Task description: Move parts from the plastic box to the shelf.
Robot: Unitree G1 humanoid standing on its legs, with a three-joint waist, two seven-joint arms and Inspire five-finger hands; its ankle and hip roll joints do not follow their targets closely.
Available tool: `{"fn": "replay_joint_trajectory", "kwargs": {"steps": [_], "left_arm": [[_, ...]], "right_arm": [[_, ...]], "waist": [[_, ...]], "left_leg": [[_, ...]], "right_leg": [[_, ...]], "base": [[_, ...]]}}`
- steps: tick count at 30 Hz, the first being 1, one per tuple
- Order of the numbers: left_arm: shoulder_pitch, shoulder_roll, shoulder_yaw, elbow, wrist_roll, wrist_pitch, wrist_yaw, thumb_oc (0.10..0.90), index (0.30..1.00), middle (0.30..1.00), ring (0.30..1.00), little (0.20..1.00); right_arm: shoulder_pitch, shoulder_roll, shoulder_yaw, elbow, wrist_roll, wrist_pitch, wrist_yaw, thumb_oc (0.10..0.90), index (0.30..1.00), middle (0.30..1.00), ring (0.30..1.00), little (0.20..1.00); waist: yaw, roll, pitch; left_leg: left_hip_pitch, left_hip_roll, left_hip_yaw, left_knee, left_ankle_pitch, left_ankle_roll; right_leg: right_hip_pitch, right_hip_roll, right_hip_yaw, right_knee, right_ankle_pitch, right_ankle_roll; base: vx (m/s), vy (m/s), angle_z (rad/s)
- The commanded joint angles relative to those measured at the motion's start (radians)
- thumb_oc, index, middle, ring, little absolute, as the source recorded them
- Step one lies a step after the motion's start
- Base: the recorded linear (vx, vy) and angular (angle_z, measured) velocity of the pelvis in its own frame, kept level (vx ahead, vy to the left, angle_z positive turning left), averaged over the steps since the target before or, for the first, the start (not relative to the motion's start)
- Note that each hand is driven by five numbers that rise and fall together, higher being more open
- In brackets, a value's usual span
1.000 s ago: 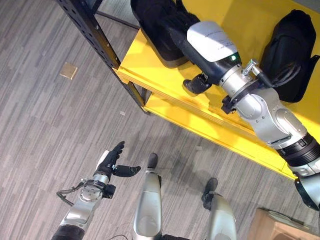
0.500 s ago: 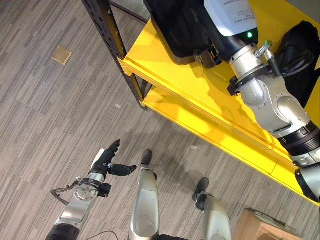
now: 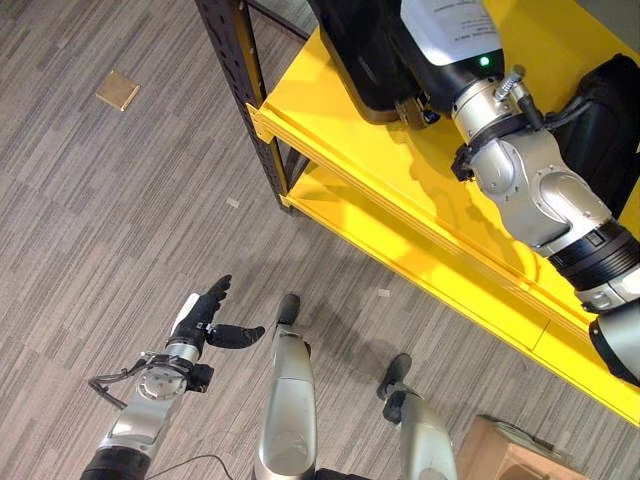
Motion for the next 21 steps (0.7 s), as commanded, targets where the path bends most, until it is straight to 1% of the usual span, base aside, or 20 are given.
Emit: {"fn": "replay_joint_trajectory", "kwargs": {"steps": [1,3,5,6,8,11,12,13,15,16,21], "left_arm": [[0.02,0.057,0.028,-0.044,0.001,-0.067,0.007,0.9,1.0,1.0,1.0,1.0],[0.019,0.06,0.029,-0.051,-0.001,-0.062,0.007,0.9,1.0,1.0,1.0,1.0],[0.02,0.063,0.032,-0.053,0.0,-0.057,0.005,0.9,1.0,1.0,1.0,1.0],[0.02,0.066,0.035,-0.051,-0.005,-0.054,-0.001,0.9,1.0,1.0,1.0,1.0],[0.02,0.067,0.036,-0.047,-0.005,-0.056,-0.004,0.9,1.0,1.0,1.0,1.0],[0.025,0.071,0.04,-0.05,-0.003,-0.059,-0.008,0.9,1.0,1.0,1.0,1.0],[0.026,0.073,0.043,-0.055,-0.001,-0.053,-0.011,0.9,1.0,1.0,1.0,1.0],[0.025,0.074,0.044,-0.058,-0.001,-0.049,-0.011,0.9,1.0,1.0,1.0,1.0],[0.028,0.079,0.047,-0.064,-0.002,-0.044,-0.013,0.9,1.0,1.0,1.0,1.0],[0.029,0.084,0.05,-0.067,-0.001,-0.04,-0.015,0.9,1.0,1.0,1.0,1.0],[0.033,0.088,0.058,-0.067,0.009,-0.043,-0.023,0.9,1.0,1.0,1.0,1.0]], "right_arm": [[-0.132,-0.037,0.005,0.046,-0.002,0.021,-0.01,0.9,1.0,1.0,1.0,1.0],[-0.135,-0.036,0.012,0.048,-0.002,0.03,0.006,0.9,1.0,1.0,1.0,1.0],[-0.141,-0.036,0.024,0.053,-0.003,0.03,0.045,0.9,1.0,1.0,1.0,1.0],[-0.144,-0.037,0.037,0.059,-0.004,0.035,0.082,0.9,1.0,1.0,1.0,1.0],[-0.147,-0.038,0.048,0.065,-0.002,0.031,0.11,0.9,1.0,1.0,1.0,1.0],[-0.154,-0.044,0.078,0.074,0.027,0.03,0.184,0.9,1.0,1.0,1.0,1.0],[-0.155,-0.048,0.087,0.074,0.056,0.033,0.208,0.9,1.0,1.0,1.0,1.0],[-0.154,-0.051,0.095,0.074,0.086,0.04,0.223,0.9,1.0,1.0,1.0,1.0],[-0.149,-0.054,0.106,0.08,0.091,0.053,0.244,0.9,1.0,1.0,1.0,1.0],[-0.147,-0.053,0.108,0.094,0.114,0.058,0.267,0.9,1.0,1.0,1.0,1.0],[-0.132,-0.06,0.12,0.112,0.115,0.044,0.324,0.9,1.0,1.0,1.0,1.0]], "waist": [[0.027,-0.002,-0.012],[0.028,-0.003,-0.012],[0.029,-0.004,-0.012],[0.03,-0.006,-0.012],[0.03,-0.008,-0.012],[0.03,-0.013,-0.012],[0.031,-0.015,-0.012],[0.03,-0.017,-0.012],[0.031,-0.021,-0.012],[0.032,-0.022,-0.012],[0.033,-0.03,-0.012]], "left_leg": [[0.015,-0.045,0.089,-0.025,-0.037,0.085],[0.013,-0.045,0.089,-0.026,-0.037,0.085],[0.014,-0.046,0.089,-0.027,-0.038,0.084],[0.017,-0.045,0.09,-0.029,-0.037,0.083],[0.017,-0.044,0.091,-0.03,-0.037,0.083],[0.019,-0.04,0.094,-0.033,-0.035,0.081],[0.02,-0.039,0.095,-0.034,-0.035,0.081],[0.018,-0.038,0.095,-0.034,-0.034,0.081],[0.019,-0.037,0.096,-0.035,-0.033,0.081],[0.02,-0.036,0.096,-0.035,-0.034,0.081],[0.024,-0.033,0.099,-0.039,-0.031,0.078]], "right_leg": [[0.054,0.067,-0.064,0.114,-0.158,-0.088],[0.054,0.067,-0.065,0.111,-0.156,-0.087],[0.055,0.067,-0.067,0.109,-0.155,-0.086],[0.058,0.067,-0.066,0.106,-0.154,-0.086],[0.059,0.067,-0.067,0.102,-0.153,-0.085],[0.061,0.067,-0.066,0.097,-0.149,-0.083],[0.063,0.067,-0.067,0.094,-0.149,-0.083],[0.062,0.067,-0.067,0.094,-0.148,-0.082],[0.063,0.068,-0.068,0.092,-0.146,-0.081],[0.063,0.068,-0.068,0.092,-0.145,-0.08],[0.073,0.068,-0.072,0.083,-0.138,-0.076]], "base": [[0.0,0.0,0.0],[0.0,0.0,0.0],[0.0,0.0,0.0],[0.0,0.0,0.0],[0.0,0.0,0.0],[0.0,0.0,0.0],[0.0,0.0,0.0],[0.0,0.0,0.0],[0.0,-0.016,0.0],[0.0,0.0,0.0],[0.0,-0.006,0.0]]}}
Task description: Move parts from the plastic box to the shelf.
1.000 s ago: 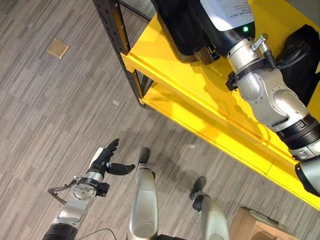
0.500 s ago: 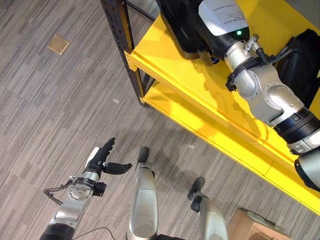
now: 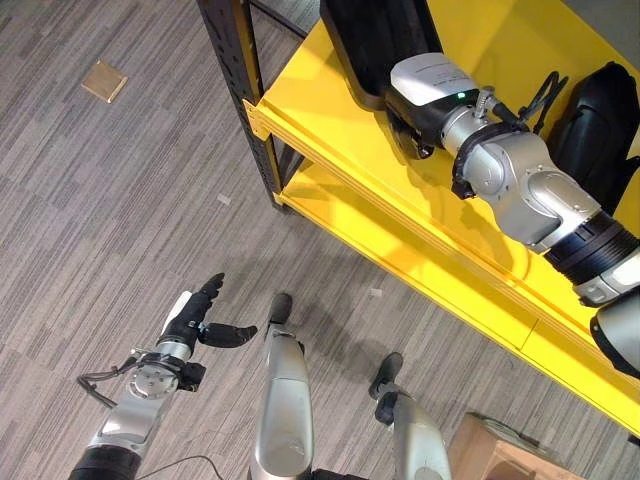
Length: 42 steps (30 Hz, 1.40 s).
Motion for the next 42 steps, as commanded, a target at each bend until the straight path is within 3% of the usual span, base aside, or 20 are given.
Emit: {"fn": "replay_joint_trajectory", "kwargs": {"steps": [1,10,14,16,21,25,27,29,42], "left_arm": [[0.028,0.048,0.042,-0.071,0.004,-0.043,-0.016,0.9,1.0,1.0,1.0,1.0],[0.037,0.063,0.064,-0.081,0.024,-0.038,-0.03,0.9,1.0,1.0,1.0,1.0],[0.034,0.065,0.071,-0.093,0.033,-0.027,-0.037,0.9,1.0,1.0,1.0,1.0],[0.032,0.063,0.07,-0.091,0.036,-0.029,-0.038,0.9,1.0,1.0,1.0,1.0],[0.018,0.052,0.057,-0.11,0.034,-0.008,-0.029,0.9,1.0,1.0,1.0,1.0],[-0.011,0.027,0.025,-0.115,0.029,0.009,-0.017,0.9,1.0,1.0,1.0,1.0],[-0.018,0.024,0.016,-0.114,0.027,0.012,-0.014,0.9,1.0,1.0,1.0,1.0],[-0.025,0.003,-0.011,-0.106,0.016,0.004,0.006,0.9,1.0,1.0,1.0,1.0],[-0.026,-0.016,-0.024,-0.105,-0.003,-0.006,0.032,0.9,1.0,1.0,1.0,1.0]], "right_arm": [[-0.065,-0.059,0.012,0.025,0.005,-0.002,0.059,0.9,1.0,1.0,1.0,1.0],[-0.046,-0.064,0.019,0.078,0.059,0.015,0.12,0.9,1.0,1.0,1.0,1.0],[-0.018,-0.054,-0.027,0.108,0.144,0.1,0.059,0.9,1.0,1.0,1.0,1.0],[-0.006,-0.051,-0.046,0.125,0.179,0.109,0.036,0.9,1.0,1.0,1.0,1.0],[0.096,0.006,-0.196,0.17,0.534,0.122,-0.037,0.9,1.0,1.0,1.0,1.0],[0.184,0.103,-0.302,0.187,0.695,0.102,-0.056,0.9,1.0,1.0,1.0,1.0],[0.191,0.123,-0.318,0.196,0.696,0.094,-0.056,0.9,1.0,1.0,1.0,1.0],[0.22,0.169,-0.343,0.196,0.69,0.059,-0.041,0.9,1.0,1.0,1.0,1.0],[0.232,0.201,-0.334,0.161,0.604,0.049,-0.051,0.9,1.0,1.0,1.0,1.0]], "waist": [[0.031,0.005,-0.011],[0.037,-0.007,-0.011],[0.033,-0.007,-0.011],[0.031,-0.006,-0.011],[0.012,0.014,-0.011],[-0.002,0.043,-0.011],[-0.004,0.049,-0.011],[-0.012,0.077,-0.011],[-0.019,0.106,-0.011]], "left_leg": [[0.027,-0.047,0.098,-0.033,-0.032,0.08],[0.044,-0.038,0.107,-0.035,-0.036,0.079],[0.058,-0.035,0.114,-0.047,-0.033,0.075],[0.062,-0.035,0.116,-0.051,-0.032,0.074],[0.075,-0.036,0.127,-0.046,-0.036,0.073],[0.082,-0.044,0.135,-0.04,-0.039,0.075],[0.083,-0.046,0.137,-0.039,-0.039,0.074],[0.091,-0.054,0.143,-0.045,-0.036,0.074],[0.091,-0.067,0.146,-0.042,-0.036,0.078]], "right_leg": [[0.059,0.051,-0.066,0.126,-0.16,-0.073],[0.085,0.055,-0.071,0.112,-0.154,-0.066],[0.1,0.058,-0.068,0.096,-0.15,-0.063],[0.104,0.058,-0.068,0.091,-0.15,-0.064],[0.106,0.051,-0.06,0.097,-0.156,-0.066],[0.104,0.04,-0.052,0.106,-0.163,-0.069],[0.104,0.037,-0.051,0.107,-0.164,-0.069],[0.098,0.028,-0.046,0.114,-0.169,-0.071],[0.082,0.015,-0.044,0.138,-0.177,-0.07]], "base": [[0.0,0.0,0.0],[0.0,-0.048,0.0],[-0.01,-0.042,0.0],[0.0,0.0,0.0],[-0.03,0.004,-0.03],[-0.03,0.045,-0.09],[-0.02,0.047,-0.04],[-0.04,0.125,-0.04],[-0.01,0.037,-0.02]]}}
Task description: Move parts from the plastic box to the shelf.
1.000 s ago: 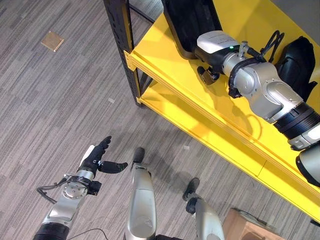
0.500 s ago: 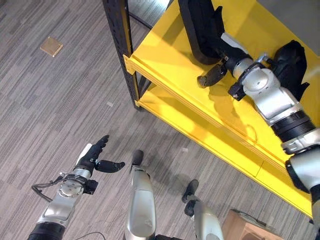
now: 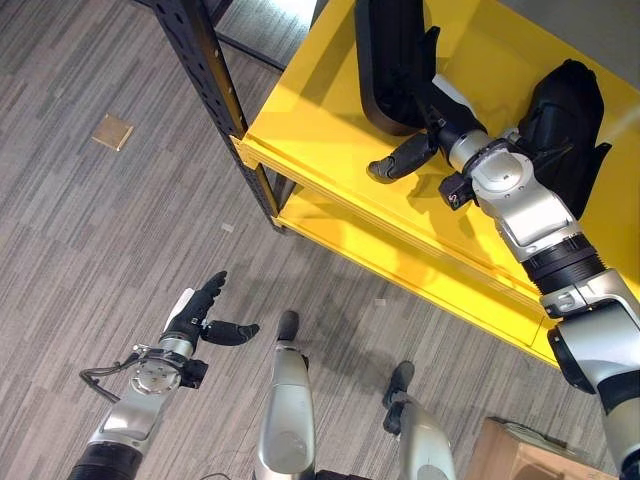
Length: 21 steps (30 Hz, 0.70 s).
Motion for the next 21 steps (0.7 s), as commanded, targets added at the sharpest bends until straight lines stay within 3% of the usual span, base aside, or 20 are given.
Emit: {"fn": "replay_joint_trajectory", "kwargs": {"steps": [1,5,7,10,15,21], "left_arm": [[-0.013,-0.007,-0.005,-0.068,-0.001,-0.051,0.03,0.9,1.0,1.0,1.0,1.0],[-0.016,-0.011,-0.013,-0.067,-0.002,-0.048,0.029,0.9,1.0,1.0,1.0,1.0],[-0.016,-0.017,-0.02,-0.072,0.0,-0.047,0.03,0.9,1.0,1.0,1.0,1.0],[-0.018,-0.024,-0.028,-0.071,-0.004,-0.046,0.037,0.9,1.0,1.0,1.0,1.0],[-0.019,-0.031,-0.035,-0.065,-0.015,-0.05,0.043,0.9,1.0,1.0,1.0,1.0],[-0.016,-0.049,-0.047,-0.063,-0.021,-0.05,0.058,0.9,1.0,1.0,1.0,1.0]], "right_arm": [[0.068,0.021,0.045,0.012,-0.002,0.009,0.04,0.9,1.0,1.0,1.0,1.0],[0.071,0.036,0.044,0.0,0.079,0.026,0.044,0.9,1.0,1.0,1.0,1.0],[0.092,0.063,0.034,-0.015,0.198,0.043,-0.013,0.9,1.0,1.0,1.0,1.0],[0.108,0.093,-0.004,-0.006,0.273,0.031,-0.091,0.9,1.0,1.0,1.0,1.0],[0.123,0.11,-0.054,0.015,0.239,-0.005,-0.069,0.9,1.0,1.0,1.0,1.0],[0.148,0.117,-0.048,-0.024,0.199,0.023,-0.058,0.9,1.0,1.0,1.0,1.0]], "waist": [[0.017,0.041,-0.004],[0.015,0.046,-0.004],[0.013,0.049,-0.004],[0.008,0.057,-0.004],[0.0,0.068,-0.004],[-0.011,0.084,-0.004]], "left_leg": [[-0.009,-0.048,0.084,-0.008,-0.037,0.067],[-0.01,-0.049,0.084,-0.006,-0.037,0.068],[-0.005,-0.049,0.088,-0.007,-0.037,0.068],[0.0,-0.05,0.091,-0.006,-0.039,0.07],[-0.001,-0.051,0.092,0.0,-0.042,0.07],[0.0,-0.056,0.093,0.006,-0.043,0.072]], "right_leg": [[0.005,0.047,-0.07,0.194,-0.204,-0.07],[0.001,0.045,-0.069,0.196,-0.203,-0.07],[0.006,0.043,-0.067,0.191,-0.201,-0.069],[0.002,0.04,-0.062,0.198,-0.203,-0.071],[-0.007,0.036,-0.056,0.214,-0.209,-0.073],[-0.02,0.028,-0.049,0.236,-0.217,-0.076]], "base": [[0.0,0.0,0.0],[0.0,0.0,0.0],[0.0,0.0,0.0],[0.0,0.0,0.0],[0.0,0.021,-0.01],[0.01,0.039,-0.01]]}}
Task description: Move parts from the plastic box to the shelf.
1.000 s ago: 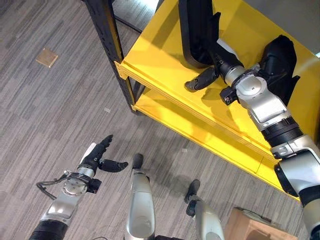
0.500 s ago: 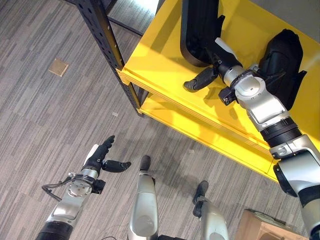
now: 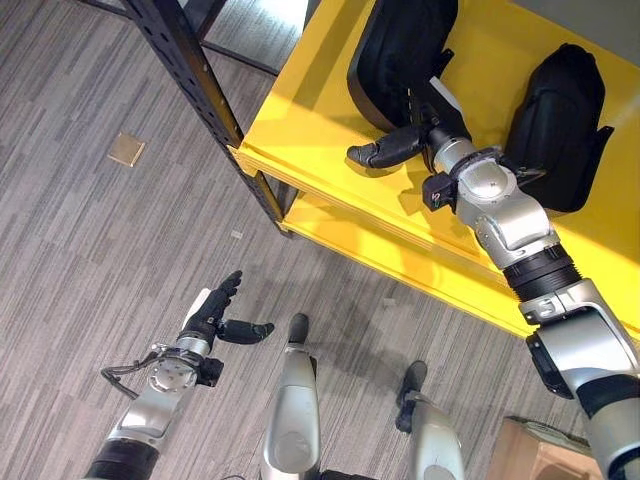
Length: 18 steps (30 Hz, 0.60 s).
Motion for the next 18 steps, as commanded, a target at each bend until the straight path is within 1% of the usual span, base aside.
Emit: {"fn": "replay_joint_trajectory", "kwargs": {"steps": [1,3,6,10,11,12,15,16,18], "left_arm": [[0.007,-0.009,0.002,-0.059,-0.02,-0.053,0.042,0.9,1.0,1.0,1.0,1.0],[0.009,-0.015,0.002,-0.056,-0.021,-0.057,0.043,0.9,1.0,1.0,1.0,1.0],[0.012,-0.021,0.0,-0.059,-0.022,-0.054,0.046,0.9,1.0,1.0,1.0,1.0],[0.018,-0.025,0.001,-0.067,-0.027,-0.051,0.046,0.9,1.0,1.0,1.0,1.0],[0.018,-0.026,0.0,-0.069,-0.031,-0.048,0.051,0.9,1.0,1.0,1.0,1.0],[0.015,-0.029,0.001,-0.065,-0.03,-0.048,0.049,0.9,1.0,1.0,1.0,1.0],[0.012,-0.032,0.0,-0.073,-0.033,-0.038,0.05,0.9,1.0,1.0,1.0,1.0],[0.013,-0.034,0.001,-0.075,-0.036,-0.032,0.049,0.9,1.0,1.0,1.0,1.0],[0.013,-0.039,0.001,-0.074,-0.034,-0.03,0.04,0.9,1.0,1.0,1.0,1.0]], "right_arm": [[0.09,0.015,0.042,0.012,0.0,0.043,0.033,0.9,1.0,1.0,1.0,1.0],[0.097,0.018,0.046,0.006,-0.006,0.04,0.025,0.9,1.0,1.0,1.0,1.0],[0.107,0.016,0.051,-0.015,-0.048,0.053,-0.01,0.9,1.0,1.0,1.0,1.0],[0.107,-0.004,0.054,-0.025,-0.139,0.038,0.007,0.9,1.0,1.0,1.0,1.0],[0.104,-0.013,0.058,-0.034,-0.207,0.039,-0.002,0.9,1.0,1.0,1.0,1.0],[0.099,-0.019,0.063,-0.036,-0.235,0.039,-0.001,0.9,1.0,1.0,1.0,1.0],[0.091,-0.038,0.076,-0.05,-0.27,0.05,-0.017,0.9,1.0,1.0,1.0,1.0],[0.085,-0.05,0.079,-0.062,-0.266,0.064,-0.04,0.9,1.0,1.0,1.0,1.0],[0.082,-0.058,0.073,-0.074,-0.257,0.065,-0.079,0.9,1.0,1.0,1.0,1.0]], "waist": [[0.017,0.036,-0.004],[0.014,0.04,-0.004],[0.006,0.043,-0.004],[0.001,0.047,-0.004],[-0.001,0.047,-0.004],[-0.001,0.047,-0.004],[-0.003,0.047,-0.004],[-0.004,0.045,-0.004],[-0.006,0.044,-0.004]], "left_leg": [[-0.007,-0.05,0.083,0.007,-0.043,0.072],[-0.003,-0.052,0.084,0.008,-0.044,0.072],[0.003,-0.051,0.086,0.01,-0.047,0.073],[0.011,-0.051,0.089,0.012,-0.051,0.074],[0.014,-0.051,0.089,0.012,-0.051,0.074],[0.015,-0.051,0.088,0.013,-0.051,0.075],[0.015,-0.051,0.088,0.011,-0.051,0.074],[0.015,-0.052,0.087,0.015,-0.053,0.076],[0.015,-0.051,0.086,0.017,-0.055,0.076]], "right_leg": [[0.001,0.04,-0.062,0.189,-0.195,-0.079],[0.001,0.038,-0.06,0.192,-0.196,-0.08],[-0.002,0.034,-0.055,0.197,-0.196,-0.079],[0.002,0.031,-0.053,0.197,-0.194,-0.079],[0.004,0.03,-0.053,0.198,-0.193,-0.078],[0.003,0.03,-0.051,0.199,-0.193,-0.078],[0.003,0.03,-0.052,0.2,-0.193,-0.078],[0.002,0.031,-0.051,0.203,-0.194,-0.079],[-0.001,0.031,-0.049,0.208,-0.195,-0.081]], "base": [[0.01,0.039,0.03],[0.01,0.038,0.02],[0.02,0.035,-0.08],[0.0,0.02,-0.02],[0.0,0.0,0.0],[0.0,0.0,0.0],[0.0,0.0,0.0],[0.0,0.0,0.0],[0.0,0.0,0.0]]}}
